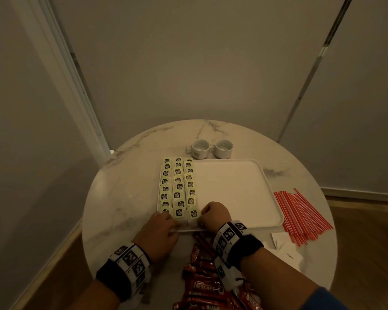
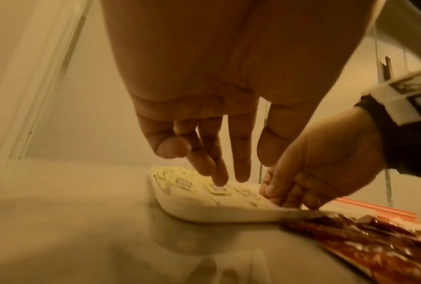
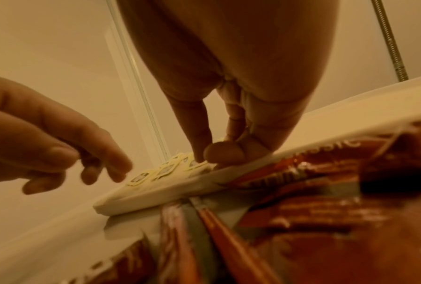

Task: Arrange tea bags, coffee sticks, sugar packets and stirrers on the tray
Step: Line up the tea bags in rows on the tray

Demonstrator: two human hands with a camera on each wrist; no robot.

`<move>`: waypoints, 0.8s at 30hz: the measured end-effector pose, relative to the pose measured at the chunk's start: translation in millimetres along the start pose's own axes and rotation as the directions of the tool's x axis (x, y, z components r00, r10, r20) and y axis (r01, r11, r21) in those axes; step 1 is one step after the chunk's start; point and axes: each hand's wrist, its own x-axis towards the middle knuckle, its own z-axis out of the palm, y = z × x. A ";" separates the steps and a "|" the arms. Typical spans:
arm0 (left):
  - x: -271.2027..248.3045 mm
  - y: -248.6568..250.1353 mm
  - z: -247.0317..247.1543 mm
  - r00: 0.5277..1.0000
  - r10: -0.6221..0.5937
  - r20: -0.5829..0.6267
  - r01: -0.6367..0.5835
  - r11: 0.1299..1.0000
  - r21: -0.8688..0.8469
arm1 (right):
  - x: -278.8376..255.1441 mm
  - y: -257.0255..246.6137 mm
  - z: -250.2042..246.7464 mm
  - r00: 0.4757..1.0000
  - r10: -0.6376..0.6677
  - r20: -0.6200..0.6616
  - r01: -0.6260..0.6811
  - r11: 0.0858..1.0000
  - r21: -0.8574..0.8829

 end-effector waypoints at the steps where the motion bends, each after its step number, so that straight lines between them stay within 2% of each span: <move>1: -4.1 -1.9 -4.8 1.000 -0.001 0.000 0.001 1.000 -0.016 | -0.5 0.7 -0.7 1.000 -0.001 -0.009 0.001 1.000 0.017; 2: -9.3 -4.8 -9.7 1.000 0.005 0.018 -0.005 1.000 -0.018 | -1.0 1.7 -0.9 1.000 -0.005 -0.024 0.005 0.999 0.038; 4: -22.3 -12.9 -18.8 0.991 0.005 0.133 -0.010 0.999 0.038 | -2.3 3.0 -1.2 0.999 -0.020 -0.048 0.024 0.997 0.080; 7: -40.6 -31.7 -22.5 0.946 -0.061 0.319 0.001 0.983 0.185 | -7.0 1.6 -1.0 0.997 -0.047 -0.058 0.055 0.988 0.141; 10: -53.0 -44.3 -15.1 0.915 -0.102 0.390 0.000 0.968 0.253 | -12.6 -2.5 2.0 0.994 -0.087 -0.073 0.099 0.978 0.184; 13: -59.2 -44.1 -8.5 0.914 -0.113 0.390 0.010 0.967 0.256 | -21.1 -10.5 4.2 0.984 -0.159 -0.081 0.173 0.963 0.208; 18: -56.8 -35.8 -10.3 0.912 -0.156 0.380 0.108 0.984 0.144 | -30.9 -17.4 3.6 0.965 -0.255 -0.062 0.262 0.934 0.243; 24: -51.0 -37.1 -9.9 0.969 -0.107 0.223 0.062 0.978 0.201 | -38.7 -19.1 8.7 0.954 -0.300 -0.014 0.295 0.925 0.240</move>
